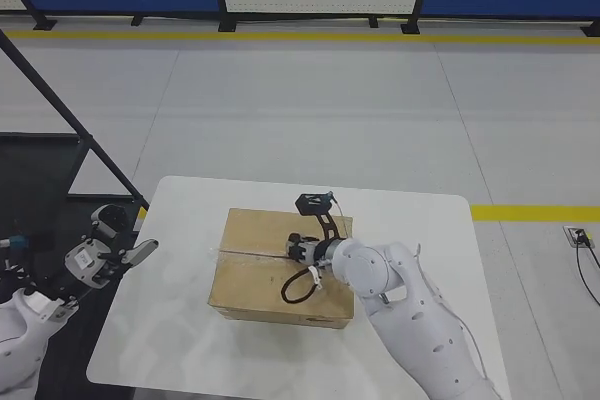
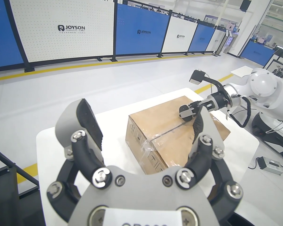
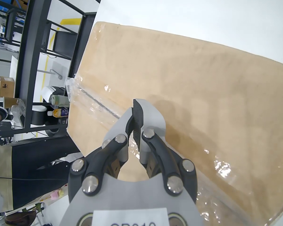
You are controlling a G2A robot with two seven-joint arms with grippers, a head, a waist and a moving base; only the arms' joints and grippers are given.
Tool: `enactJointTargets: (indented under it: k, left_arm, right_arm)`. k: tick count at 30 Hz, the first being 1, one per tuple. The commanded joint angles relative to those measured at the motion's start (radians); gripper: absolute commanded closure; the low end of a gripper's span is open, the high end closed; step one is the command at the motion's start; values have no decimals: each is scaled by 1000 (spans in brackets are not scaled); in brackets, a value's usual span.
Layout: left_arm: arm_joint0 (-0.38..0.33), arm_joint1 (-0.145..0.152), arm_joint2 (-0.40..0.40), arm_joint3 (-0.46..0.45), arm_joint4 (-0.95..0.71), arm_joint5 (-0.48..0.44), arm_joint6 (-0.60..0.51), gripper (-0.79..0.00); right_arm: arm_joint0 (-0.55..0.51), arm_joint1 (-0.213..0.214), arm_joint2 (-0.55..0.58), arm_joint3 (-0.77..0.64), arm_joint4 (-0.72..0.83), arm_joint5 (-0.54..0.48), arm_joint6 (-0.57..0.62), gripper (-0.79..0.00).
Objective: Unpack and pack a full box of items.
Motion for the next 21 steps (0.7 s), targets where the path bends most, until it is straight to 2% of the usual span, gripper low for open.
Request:
enactJointTargets:
  k: [1,6,15,21]
  left_arm:
    - [-1,0,1,1,-1,1,0,-785]
    - [-5,-1,1,2,0,-1,0,-785]
    - [-24,-1,18,-3,-2,-9,-21,-785]
    - [-32,-2,24,-7,2,-8,-29,-785]
  right_arm:
    - [7,0,-1,6,-1,17,9,0]
    - [-17,11,39,-33,-4,48,43,0]
    - [-157,49,141,-221,-77,89,100,0]
    - [-187,61,189,-240,-97,113,95,0]
